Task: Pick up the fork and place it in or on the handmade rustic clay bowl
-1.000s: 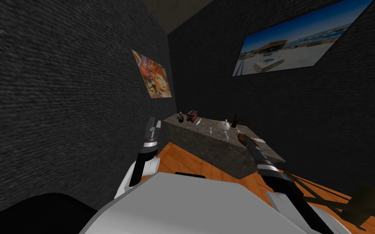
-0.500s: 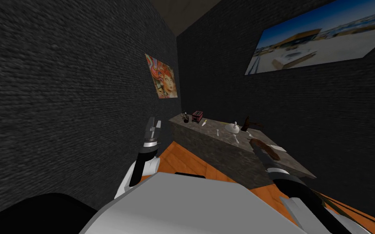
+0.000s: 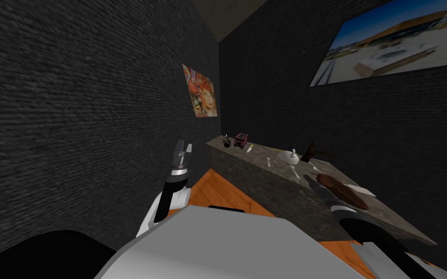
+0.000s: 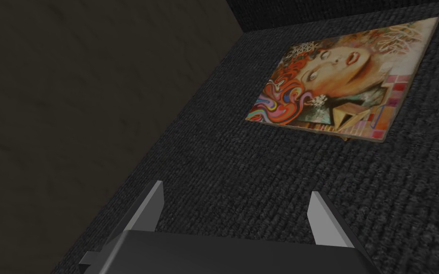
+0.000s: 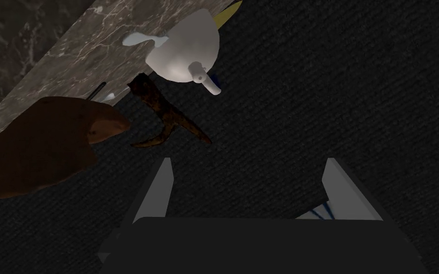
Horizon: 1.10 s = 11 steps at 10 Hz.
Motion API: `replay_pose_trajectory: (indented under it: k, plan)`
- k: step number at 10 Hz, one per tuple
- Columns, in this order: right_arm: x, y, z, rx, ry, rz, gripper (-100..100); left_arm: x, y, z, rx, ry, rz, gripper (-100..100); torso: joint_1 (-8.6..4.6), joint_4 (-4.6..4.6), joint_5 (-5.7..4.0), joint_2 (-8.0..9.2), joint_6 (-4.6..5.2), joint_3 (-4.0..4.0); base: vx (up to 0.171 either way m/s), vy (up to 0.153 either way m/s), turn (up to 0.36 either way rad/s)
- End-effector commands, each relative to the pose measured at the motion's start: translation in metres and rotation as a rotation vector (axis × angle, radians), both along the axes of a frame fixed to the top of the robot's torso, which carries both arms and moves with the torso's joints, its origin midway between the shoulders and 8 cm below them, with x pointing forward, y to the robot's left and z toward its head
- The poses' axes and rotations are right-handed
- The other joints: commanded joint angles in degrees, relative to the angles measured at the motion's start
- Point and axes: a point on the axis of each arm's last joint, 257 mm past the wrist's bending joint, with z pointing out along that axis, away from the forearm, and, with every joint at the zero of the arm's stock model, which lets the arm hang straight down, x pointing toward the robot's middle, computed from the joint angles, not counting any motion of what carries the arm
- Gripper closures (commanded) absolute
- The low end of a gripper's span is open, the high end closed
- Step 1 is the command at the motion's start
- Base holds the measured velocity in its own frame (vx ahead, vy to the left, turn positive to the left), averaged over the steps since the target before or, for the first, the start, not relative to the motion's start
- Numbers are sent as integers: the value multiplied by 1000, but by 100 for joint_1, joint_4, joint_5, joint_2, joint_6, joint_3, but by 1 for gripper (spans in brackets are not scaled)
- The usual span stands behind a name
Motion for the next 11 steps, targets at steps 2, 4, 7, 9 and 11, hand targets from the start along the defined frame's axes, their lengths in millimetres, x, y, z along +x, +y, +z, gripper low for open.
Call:
replay_pose_trajectory:
  k: [2, 4, 7, 9, 11]
  plan:
    - [-9, -25, -17, -22, 98, -41, -100, 0, 0, 0, 0, 0, 0, 0, -4, -1, -1, -1, 3, -1, 84, 59, 96]
    - [-16, -39, -28, -36, 159, -64, -100, 0, 0, 0, 0, 0, 0, 0, 4, -5, 1, -21, -1, -12, 113, 82, 132]
    - [-28, -64, -47, -62, 277, -104, -100, 0, 0, 0, 0, 0, 0, 0, 0, -3, 1, -11, 3, -7, 102, 70, 94]
    - [-41, -83, -65, -81, 380, -135, -100, 0, 0, 0, 0, 0, 0, 0, 7, -7, 2, -30, 1, -17, 186, 83, 154]
    - [-48, -95, -72, -102, 443, -152, -100, 0, 0, 0, 0, 0, 0, 0, 1, -9, 1, -33, 4, -21, 139, 58, 60]
